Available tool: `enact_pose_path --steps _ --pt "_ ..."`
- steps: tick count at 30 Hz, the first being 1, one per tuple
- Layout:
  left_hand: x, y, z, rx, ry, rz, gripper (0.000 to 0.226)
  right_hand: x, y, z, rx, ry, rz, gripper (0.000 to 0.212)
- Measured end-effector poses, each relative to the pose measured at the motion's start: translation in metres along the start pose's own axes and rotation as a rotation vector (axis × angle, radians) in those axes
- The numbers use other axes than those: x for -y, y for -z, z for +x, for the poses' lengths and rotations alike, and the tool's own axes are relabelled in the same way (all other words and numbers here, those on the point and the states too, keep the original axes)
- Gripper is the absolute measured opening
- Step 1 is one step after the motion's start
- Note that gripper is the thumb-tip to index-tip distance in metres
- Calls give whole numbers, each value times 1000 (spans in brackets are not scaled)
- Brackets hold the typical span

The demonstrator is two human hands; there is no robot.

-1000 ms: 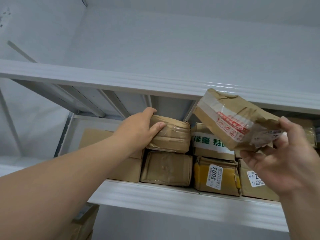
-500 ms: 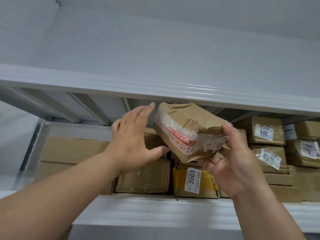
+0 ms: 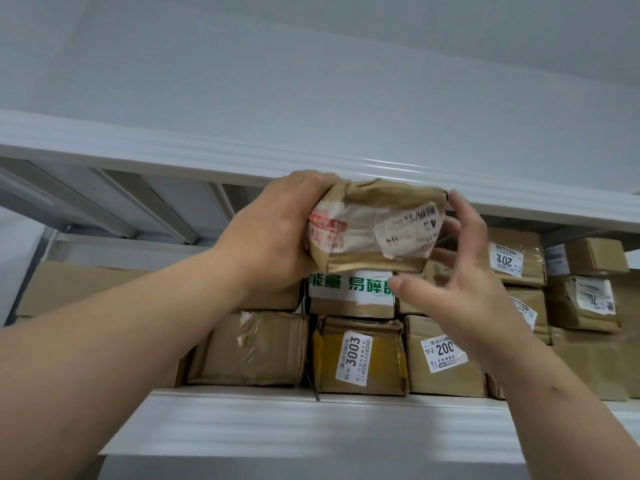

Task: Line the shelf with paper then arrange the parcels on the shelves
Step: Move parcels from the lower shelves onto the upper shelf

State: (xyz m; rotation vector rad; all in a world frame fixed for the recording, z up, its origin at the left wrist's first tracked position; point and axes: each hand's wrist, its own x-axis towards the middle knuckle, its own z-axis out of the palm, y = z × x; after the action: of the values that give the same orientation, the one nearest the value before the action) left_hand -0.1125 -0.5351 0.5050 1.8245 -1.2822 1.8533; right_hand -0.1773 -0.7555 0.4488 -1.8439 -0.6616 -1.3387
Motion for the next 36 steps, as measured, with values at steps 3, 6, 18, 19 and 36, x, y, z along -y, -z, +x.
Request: enact_pose_path --steps 3,6,18,19,36 --pt "0 5 9 -12 16 -79 66 -6 1 7 -40 269 -283 115" --pt "3 7 9 -23 -21 -83 63 -10 2 17 -187 544 -453 113" --pt "14 -20 -17 203 490 172 63 -31 15 30 -357 586 -165 88" --pt "11 -21 -15 273 465 216 62 -33 18 29 -366 557 -98 89" --pt "51 24 -27 507 779 392 99 -5 -36 31 -123 660 -168 90"
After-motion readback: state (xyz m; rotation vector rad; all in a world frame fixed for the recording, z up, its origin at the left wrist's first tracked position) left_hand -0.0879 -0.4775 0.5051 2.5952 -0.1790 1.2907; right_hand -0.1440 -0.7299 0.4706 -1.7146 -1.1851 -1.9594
